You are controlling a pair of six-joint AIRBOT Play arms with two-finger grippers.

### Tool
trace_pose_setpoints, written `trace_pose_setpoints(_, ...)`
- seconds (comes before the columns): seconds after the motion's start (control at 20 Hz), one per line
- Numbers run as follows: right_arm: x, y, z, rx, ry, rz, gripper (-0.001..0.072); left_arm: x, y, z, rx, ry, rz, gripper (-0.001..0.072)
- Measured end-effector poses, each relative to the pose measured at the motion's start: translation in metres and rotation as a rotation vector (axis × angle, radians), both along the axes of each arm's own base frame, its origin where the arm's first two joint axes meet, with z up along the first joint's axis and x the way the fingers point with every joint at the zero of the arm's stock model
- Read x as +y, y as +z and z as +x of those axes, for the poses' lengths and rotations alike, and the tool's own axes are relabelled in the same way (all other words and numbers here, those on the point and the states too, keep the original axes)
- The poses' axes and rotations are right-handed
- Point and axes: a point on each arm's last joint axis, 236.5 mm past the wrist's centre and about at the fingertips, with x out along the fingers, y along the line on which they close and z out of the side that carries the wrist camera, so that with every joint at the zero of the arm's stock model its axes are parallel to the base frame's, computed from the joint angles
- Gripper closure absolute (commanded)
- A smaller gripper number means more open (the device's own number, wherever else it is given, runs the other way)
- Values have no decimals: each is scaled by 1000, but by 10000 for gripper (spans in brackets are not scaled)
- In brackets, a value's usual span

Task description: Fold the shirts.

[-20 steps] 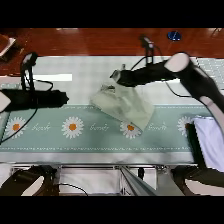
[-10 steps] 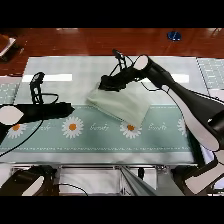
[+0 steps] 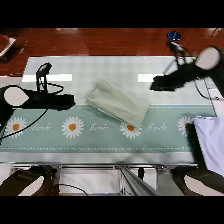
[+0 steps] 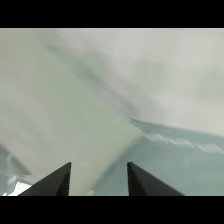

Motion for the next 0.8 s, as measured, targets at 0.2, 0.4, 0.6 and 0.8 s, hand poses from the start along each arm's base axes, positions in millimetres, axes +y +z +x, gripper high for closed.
trace_pose_setpoints(0.2, -45, -46, -49, -1, -257, 30, 306, 0, -1, 1, 3, -10, 14, 690)
trace_pose_setpoints(0.4, -26, -97, -72, 82, -367, 172, 306, -10, -2, 1, -20, -33, 15, 690)
trace_pose_setpoints(0.6, 10, -132, -78, 195, -372, 304, 306, -23, -2, 4, -59, -55, 9, 690)
trace_pose_setpoints(0.8, 49, -145, -64, 256, -336, 431, 308, -28, 0, 7, -86, -56, 2, 690)
